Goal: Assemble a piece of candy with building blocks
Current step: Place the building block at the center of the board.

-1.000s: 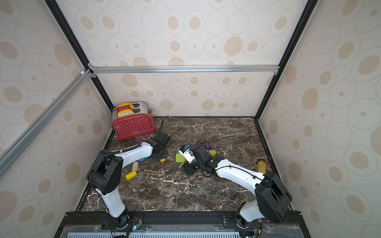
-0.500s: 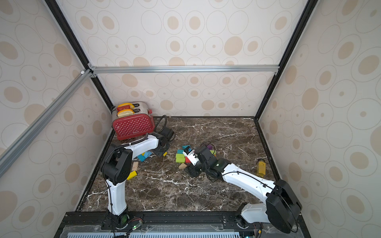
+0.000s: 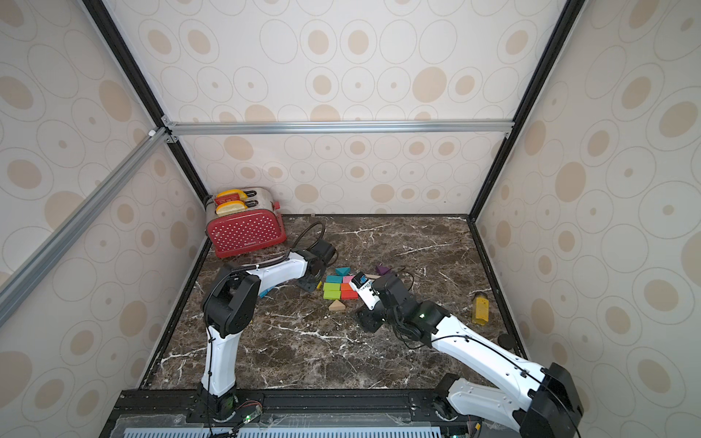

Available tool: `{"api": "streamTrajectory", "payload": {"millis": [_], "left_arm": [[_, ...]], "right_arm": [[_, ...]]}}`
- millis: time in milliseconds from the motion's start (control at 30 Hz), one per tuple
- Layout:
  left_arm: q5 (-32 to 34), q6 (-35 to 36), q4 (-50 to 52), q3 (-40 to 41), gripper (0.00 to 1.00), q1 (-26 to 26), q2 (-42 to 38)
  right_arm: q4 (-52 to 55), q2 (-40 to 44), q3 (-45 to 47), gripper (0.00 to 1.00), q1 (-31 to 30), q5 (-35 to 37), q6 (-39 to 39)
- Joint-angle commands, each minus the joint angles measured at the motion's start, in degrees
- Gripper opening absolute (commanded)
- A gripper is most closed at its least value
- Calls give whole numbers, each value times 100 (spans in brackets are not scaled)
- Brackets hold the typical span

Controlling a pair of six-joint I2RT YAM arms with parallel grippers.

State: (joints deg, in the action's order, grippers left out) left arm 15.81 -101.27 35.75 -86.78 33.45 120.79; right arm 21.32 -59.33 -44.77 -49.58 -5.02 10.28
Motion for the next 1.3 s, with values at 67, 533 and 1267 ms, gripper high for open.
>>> {"api": "streamTrajectory", "payload": {"millis": [67,533,1267], "left_arm": [[48,-632,-197,97,14,74,183],[605,-877,-183,537,15,71,-237],[575,-865,-340,624,19,-227,-215]], "right_arm": [[249,316,281,69,-34,199,-35],[259,222,319,69,-38,185,-27],[203,90,355,69,-36,141,-26]]}}
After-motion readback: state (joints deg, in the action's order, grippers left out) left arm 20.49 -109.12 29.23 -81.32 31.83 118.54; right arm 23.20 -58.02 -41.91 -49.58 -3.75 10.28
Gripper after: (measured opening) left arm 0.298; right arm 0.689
